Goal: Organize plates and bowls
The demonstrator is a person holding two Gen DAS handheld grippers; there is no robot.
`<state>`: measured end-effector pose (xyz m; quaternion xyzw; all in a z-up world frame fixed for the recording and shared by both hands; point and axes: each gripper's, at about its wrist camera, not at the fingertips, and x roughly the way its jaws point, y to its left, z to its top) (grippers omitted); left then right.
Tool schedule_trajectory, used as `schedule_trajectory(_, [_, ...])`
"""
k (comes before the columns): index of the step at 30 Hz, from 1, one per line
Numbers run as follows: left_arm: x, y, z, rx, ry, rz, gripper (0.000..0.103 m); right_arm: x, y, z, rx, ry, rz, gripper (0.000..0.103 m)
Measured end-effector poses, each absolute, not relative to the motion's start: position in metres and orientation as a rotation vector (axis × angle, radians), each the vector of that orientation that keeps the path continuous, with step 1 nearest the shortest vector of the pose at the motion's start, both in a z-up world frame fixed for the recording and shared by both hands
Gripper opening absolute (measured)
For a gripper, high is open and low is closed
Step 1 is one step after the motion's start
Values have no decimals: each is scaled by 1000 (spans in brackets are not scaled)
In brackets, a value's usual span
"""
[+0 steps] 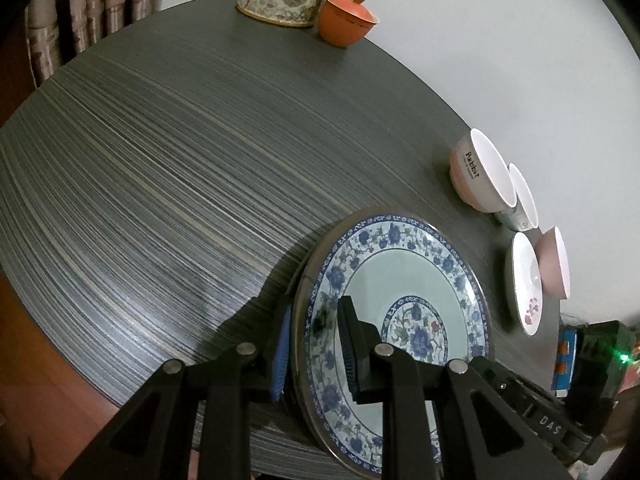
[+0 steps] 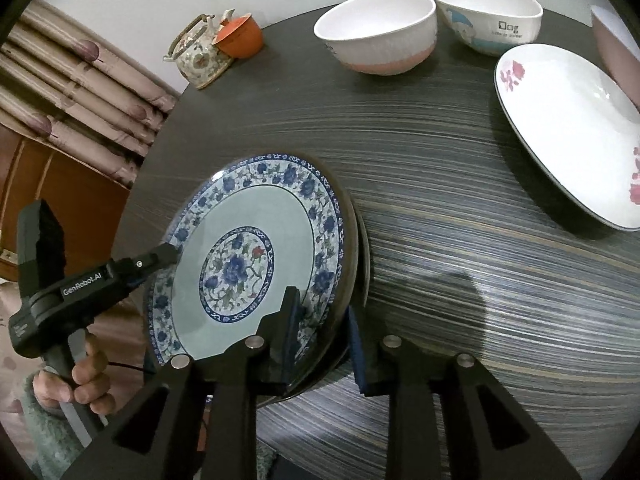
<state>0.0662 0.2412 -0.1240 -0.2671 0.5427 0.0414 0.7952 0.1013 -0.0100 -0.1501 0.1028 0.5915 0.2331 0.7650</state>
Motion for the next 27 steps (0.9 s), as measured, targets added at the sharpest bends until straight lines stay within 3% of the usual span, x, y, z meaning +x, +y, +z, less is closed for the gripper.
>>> schedule_trajectory(14, [70,227,-126,-488,1185,91,24,99,6,-148,159,1326,461,48])
schedule_trajectory(27, [72,215,-126,-386,1185,109,24,95,12,-159,141,1345,440,55])
